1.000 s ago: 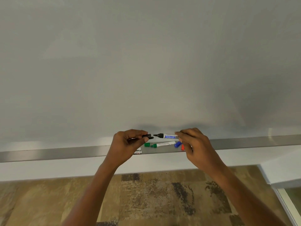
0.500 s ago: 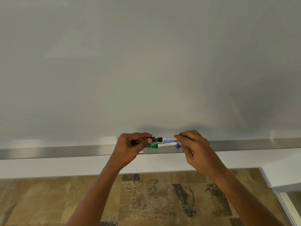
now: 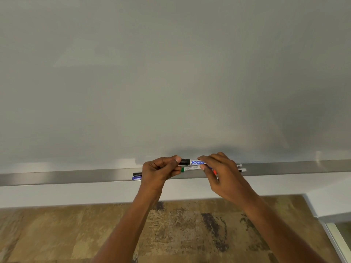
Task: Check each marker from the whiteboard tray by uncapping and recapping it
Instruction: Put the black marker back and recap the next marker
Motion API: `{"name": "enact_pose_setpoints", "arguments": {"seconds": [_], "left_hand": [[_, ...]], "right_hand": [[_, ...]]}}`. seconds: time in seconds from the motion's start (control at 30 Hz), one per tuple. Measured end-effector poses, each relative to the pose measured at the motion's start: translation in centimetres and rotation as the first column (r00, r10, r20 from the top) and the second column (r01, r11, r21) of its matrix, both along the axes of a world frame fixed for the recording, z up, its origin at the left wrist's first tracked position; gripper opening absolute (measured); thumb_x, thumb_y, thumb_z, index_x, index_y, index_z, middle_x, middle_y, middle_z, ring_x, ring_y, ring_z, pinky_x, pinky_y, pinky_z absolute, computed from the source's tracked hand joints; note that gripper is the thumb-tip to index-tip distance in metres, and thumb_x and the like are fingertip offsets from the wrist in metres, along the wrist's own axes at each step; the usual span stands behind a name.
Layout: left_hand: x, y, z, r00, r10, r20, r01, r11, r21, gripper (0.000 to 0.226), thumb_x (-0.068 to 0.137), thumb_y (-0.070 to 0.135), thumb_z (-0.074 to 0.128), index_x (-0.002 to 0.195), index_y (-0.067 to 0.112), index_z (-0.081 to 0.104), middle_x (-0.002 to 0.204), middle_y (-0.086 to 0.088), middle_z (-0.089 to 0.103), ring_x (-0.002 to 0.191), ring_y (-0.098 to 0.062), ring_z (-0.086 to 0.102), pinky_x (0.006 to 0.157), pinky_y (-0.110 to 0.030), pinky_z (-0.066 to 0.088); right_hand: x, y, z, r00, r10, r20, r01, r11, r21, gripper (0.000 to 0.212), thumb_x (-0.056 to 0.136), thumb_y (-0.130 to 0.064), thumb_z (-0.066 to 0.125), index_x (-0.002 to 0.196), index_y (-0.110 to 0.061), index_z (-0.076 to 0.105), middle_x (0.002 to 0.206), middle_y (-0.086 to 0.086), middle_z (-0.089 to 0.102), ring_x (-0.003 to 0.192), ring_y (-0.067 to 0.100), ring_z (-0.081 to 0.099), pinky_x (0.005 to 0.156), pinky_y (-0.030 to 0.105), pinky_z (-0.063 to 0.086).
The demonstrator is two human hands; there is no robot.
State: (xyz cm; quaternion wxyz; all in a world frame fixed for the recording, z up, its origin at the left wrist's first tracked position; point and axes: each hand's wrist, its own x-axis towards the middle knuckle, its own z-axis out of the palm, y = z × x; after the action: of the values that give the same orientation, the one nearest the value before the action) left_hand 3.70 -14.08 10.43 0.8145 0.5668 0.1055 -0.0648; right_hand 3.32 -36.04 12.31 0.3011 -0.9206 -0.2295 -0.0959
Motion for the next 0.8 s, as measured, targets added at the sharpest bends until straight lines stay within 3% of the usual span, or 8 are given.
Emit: {"name": "enact_pose_setpoints", "arguments": {"seconds": [0.17,0.53,0.7,0.8], "left_hand": [[0.2,0.2,-0.3,1.000,0.019,-0.021,-0.019,1.000,0.015,0.021,0.076,0.022,0.082,0.089,0.006,0.083,0.081,-0.015,0.080,0.069,-0.018,0.075,0.066,-0.022,0.060],[1.6,0.5,-0.4,1.000,0.016,-0.025,-0.016,1.000,0.005,0.018,0.074,0.018,0.083,0.087,0.005,0.083,0.079,-0.016,0.079,0.068,-0.020,0.076,0.068,-0.023,0.062],[2.4,1.9,-0.7,0.998,0.061,-0.020,-0.059,0.995,0.079,0.027,0.074,0.021,0.083,0.093,0.003,0.081,0.084,-0.018,0.080,0.070,-0.020,0.076,0.067,-0.024,0.062],[2.8,1.9,-1.5,0.997,0.069,-0.041,-0.063,0.987,0.147,0.019,0.082,0.017,0.081,0.097,0.006,0.081,0.086,-0.016,0.080,0.072,-0.020,0.077,0.068,-0.024,0.062]], "right_hand": [[0.5,0.6,0.4,0.999,0.022,0.024,-0.021,0.999,-0.027,0.020,0.098,-0.015,0.056,0.116,-0.013,0.065,0.094,-0.002,0.065,0.085,0.016,0.051,0.073,0.027,0.044],[2.3,1.3,-0.4,1.000,0.008,0.029,-0.008,1.000,-0.010,0.017,0.097,-0.014,0.059,0.113,-0.014,0.066,0.086,0.000,0.065,0.080,0.017,0.050,0.069,0.034,0.045],[3.2,1.7,-0.5,0.994,0.053,-0.093,-0.046,0.996,0.075,0.031,0.097,-0.023,0.059,0.129,-0.019,0.059,0.102,-0.004,0.067,0.094,0.012,0.056,0.082,0.030,0.050],[3.7,1.0,-1.6,0.997,0.030,-0.070,-0.024,0.996,0.082,0.026,0.096,-0.016,0.060,0.122,-0.017,0.063,0.113,-0.003,0.063,0.104,0.014,0.059,0.089,0.028,0.050]]}}
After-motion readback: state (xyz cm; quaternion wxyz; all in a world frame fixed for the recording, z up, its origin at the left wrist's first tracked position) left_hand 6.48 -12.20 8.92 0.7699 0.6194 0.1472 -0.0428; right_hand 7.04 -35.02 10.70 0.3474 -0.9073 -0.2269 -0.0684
